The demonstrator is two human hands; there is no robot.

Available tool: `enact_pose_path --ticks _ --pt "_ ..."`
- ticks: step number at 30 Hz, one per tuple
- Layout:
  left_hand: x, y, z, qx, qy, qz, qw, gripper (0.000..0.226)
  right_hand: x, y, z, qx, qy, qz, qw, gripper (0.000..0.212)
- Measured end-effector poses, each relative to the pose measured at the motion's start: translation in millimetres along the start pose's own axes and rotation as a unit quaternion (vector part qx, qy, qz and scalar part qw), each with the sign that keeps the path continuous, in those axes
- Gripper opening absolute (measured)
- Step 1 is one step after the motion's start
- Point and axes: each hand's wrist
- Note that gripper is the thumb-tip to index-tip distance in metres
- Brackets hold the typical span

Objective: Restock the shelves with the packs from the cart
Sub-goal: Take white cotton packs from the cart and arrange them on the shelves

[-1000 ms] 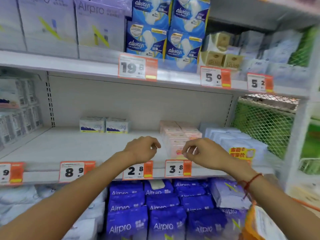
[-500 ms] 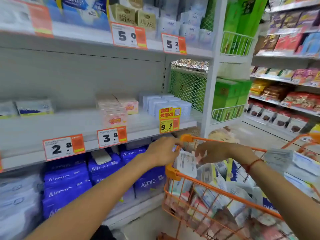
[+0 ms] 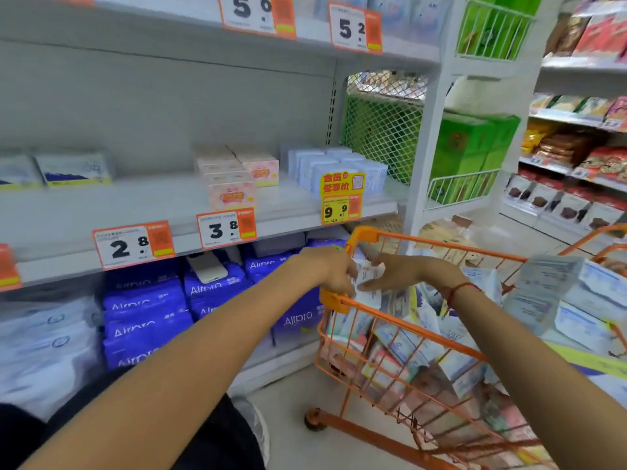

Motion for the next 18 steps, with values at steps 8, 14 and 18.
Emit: enact_pose_path --ticks 8,14,18 --pt "32.5 -12.0 6.9 -0.058 -0.042 -0.003 0.997 0.055 24.5 2.5 -8.7 0.009 -0.002 0.003 1.0 0.075" --pt "29.1 -20.7 0.0 -0.093 0.073 0.001 0.993 0.042 25.8 -5.2 -24.6 -0.012 0.033 0.022 0.999 0.044" --pt "24.5 -18.2 2.8 -0.143 0.204 -0.011 0.968 0.043 27.8 -26.2 -21.9 -0.037 -0.076 0.082 0.993 0.033"
Point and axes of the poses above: each hand's wrist, its own y-axis towards the middle knuckle, its own z-axis out of the palm, x = y × z, and after that the axes turned 13 degrees about -y, right-handed
